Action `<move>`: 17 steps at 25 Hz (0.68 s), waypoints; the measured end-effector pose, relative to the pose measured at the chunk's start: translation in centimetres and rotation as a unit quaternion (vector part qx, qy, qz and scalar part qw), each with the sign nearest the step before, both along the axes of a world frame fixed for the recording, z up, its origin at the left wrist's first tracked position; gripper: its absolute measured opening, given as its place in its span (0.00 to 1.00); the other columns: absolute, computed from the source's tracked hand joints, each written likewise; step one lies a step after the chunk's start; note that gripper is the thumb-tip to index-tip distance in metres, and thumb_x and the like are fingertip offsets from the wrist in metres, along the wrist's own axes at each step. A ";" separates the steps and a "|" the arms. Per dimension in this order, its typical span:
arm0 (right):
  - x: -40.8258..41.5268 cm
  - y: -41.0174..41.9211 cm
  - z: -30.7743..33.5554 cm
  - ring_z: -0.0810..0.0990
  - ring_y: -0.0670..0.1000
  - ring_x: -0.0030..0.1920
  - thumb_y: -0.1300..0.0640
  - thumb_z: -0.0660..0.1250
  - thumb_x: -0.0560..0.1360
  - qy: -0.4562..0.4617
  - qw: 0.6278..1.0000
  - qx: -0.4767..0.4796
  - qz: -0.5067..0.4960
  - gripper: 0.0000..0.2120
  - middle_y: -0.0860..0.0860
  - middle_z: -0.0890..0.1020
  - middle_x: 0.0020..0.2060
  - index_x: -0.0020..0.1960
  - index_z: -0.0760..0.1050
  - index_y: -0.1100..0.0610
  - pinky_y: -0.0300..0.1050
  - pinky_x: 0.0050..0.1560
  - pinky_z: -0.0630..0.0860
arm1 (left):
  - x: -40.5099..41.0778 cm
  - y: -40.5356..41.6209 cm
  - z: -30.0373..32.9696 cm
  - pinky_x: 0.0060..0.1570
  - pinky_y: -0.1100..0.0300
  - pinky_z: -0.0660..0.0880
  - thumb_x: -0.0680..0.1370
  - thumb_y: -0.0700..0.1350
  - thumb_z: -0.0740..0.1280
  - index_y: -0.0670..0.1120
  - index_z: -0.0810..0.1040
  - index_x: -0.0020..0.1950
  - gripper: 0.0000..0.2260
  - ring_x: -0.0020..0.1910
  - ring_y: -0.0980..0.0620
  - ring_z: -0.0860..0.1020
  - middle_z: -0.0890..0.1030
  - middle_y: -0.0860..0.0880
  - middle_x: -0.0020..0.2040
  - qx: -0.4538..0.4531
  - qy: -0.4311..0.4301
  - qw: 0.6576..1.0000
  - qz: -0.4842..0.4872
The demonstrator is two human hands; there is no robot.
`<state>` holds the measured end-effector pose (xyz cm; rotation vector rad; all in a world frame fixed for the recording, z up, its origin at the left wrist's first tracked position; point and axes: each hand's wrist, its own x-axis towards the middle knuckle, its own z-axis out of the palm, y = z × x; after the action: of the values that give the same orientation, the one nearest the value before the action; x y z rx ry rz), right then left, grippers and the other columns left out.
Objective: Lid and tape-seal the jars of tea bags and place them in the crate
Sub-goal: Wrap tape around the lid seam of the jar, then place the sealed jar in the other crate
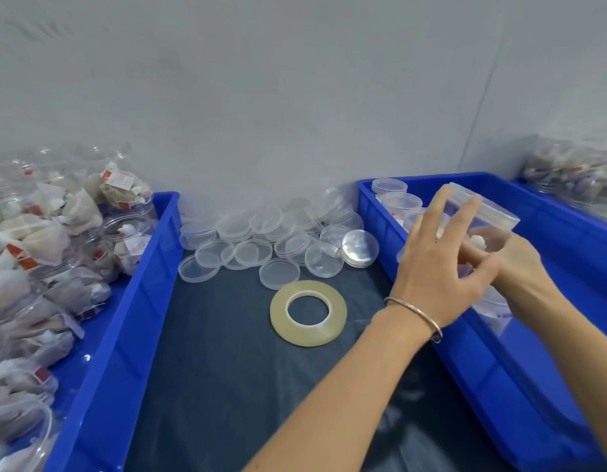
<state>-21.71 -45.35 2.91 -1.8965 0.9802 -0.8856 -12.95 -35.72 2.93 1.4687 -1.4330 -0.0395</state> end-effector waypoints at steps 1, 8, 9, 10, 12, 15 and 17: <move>-0.1 -0.3 -0.5 0.80 0.49 0.41 0.43 0.71 0.68 0.006 0.999 0.041 -0.021 0.19 0.52 0.82 0.40 0.55 0.77 0.51 0.42 0.34 0.71 | 0.1 -0.2 0.0 0.66 0.49 0.67 0.77 0.46 0.68 0.48 0.62 0.75 0.28 0.72 0.48 0.60 0.55 0.50 0.78 0.022 -0.003 1.000 -0.007; 0.0 -1.3 -0.9 0.77 0.42 0.28 0.53 0.64 0.76 -0.020 0.991 0.129 0.008 0.11 0.44 0.77 0.22 0.37 0.73 0.56 0.41 0.34 0.68 | -0.2 -1.4 -0.4 0.72 0.45 0.59 0.77 0.43 0.66 0.46 0.65 0.74 0.25 0.74 0.44 0.54 0.57 0.47 0.77 0.062 -0.009 0.998 -0.021; 0.1 -1.4 -1.0 0.77 0.44 0.28 0.50 0.66 0.74 -0.014 0.992 0.123 0.006 0.12 0.44 0.77 0.21 0.38 0.74 0.57 0.41 0.34 0.68 | 0.0 -1.5 -0.5 0.72 0.45 0.58 0.77 0.43 0.66 0.46 0.64 0.74 0.26 0.75 0.44 0.52 0.57 0.47 0.77 0.068 -0.005 0.997 -0.019; 0.3 -1.2 -0.9 0.77 0.45 0.29 0.48 0.67 0.73 -0.025 0.992 0.126 0.004 0.12 0.45 0.78 0.22 0.39 0.75 0.57 0.42 0.34 0.69 | 0.3 -1.5 -0.6 0.73 0.45 0.57 0.77 0.42 0.66 0.45 0.63 0.75 0.27 0.75 0.45 0.52 0.57 0.47 0.77 0.072 -0.006 0.997 -0.020; 0.0 -1.5 -0.7 0.81 0.45 0.31 0.46 0.69 0.71 -0.099 0.980 0.169 -0.014 0.13 0.48 0.82 0.28 0.43 0.77 0.57 0.43 0.37 0.73 | 0.6 -1.3 -1.1 0.73 0.47 0.57 0.75 0.40 0.67 0.44 0.62 0.74 0.29 0.75 0.46 0.53 0.58 0.45 0.76 0.070 -0.029 0.997 -0.031; -1.1 -2.4 -0.9 0.83 0.53 0.44 0.41 0.73 0.66 -0.126 0.979 0.149 -0.060 0.18 0.56 0.84 0.41 0.43 0.78 0.56 0.49 0.51 0.78 | 0.5 -0.2 -3.1 0.72 0.49 0.60 0.74 0.36 0.67 0.40 0.67 0.71 0.25 0.74 0.46 0.56 0.61 0.45 0.74 0.076 -0.037 0.995 -0.043; -1.5 -2.7 -1.3 0.82 0.53 0.45 0.42 0.75 0.66 -0.096 0.989 0.099 -0.060 0.20 0.56 0.84 0.42 0.44 0.78 0.58 0.51 0.52 0.77 | 0.1 0.6 -4.9 0.72 0.52 0.59 0.74 0.35 0.66 0.40 0.71 0.68 0.21 0.72 0.44 0.60 0.61 0.45 0.75 0.083 -0.030 0.995 -0.035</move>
<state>-23.24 -48.08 1.59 -1.5695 1.0312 -0.9827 -12.84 -35.08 -1.98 1.5645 -1.5616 -0.1631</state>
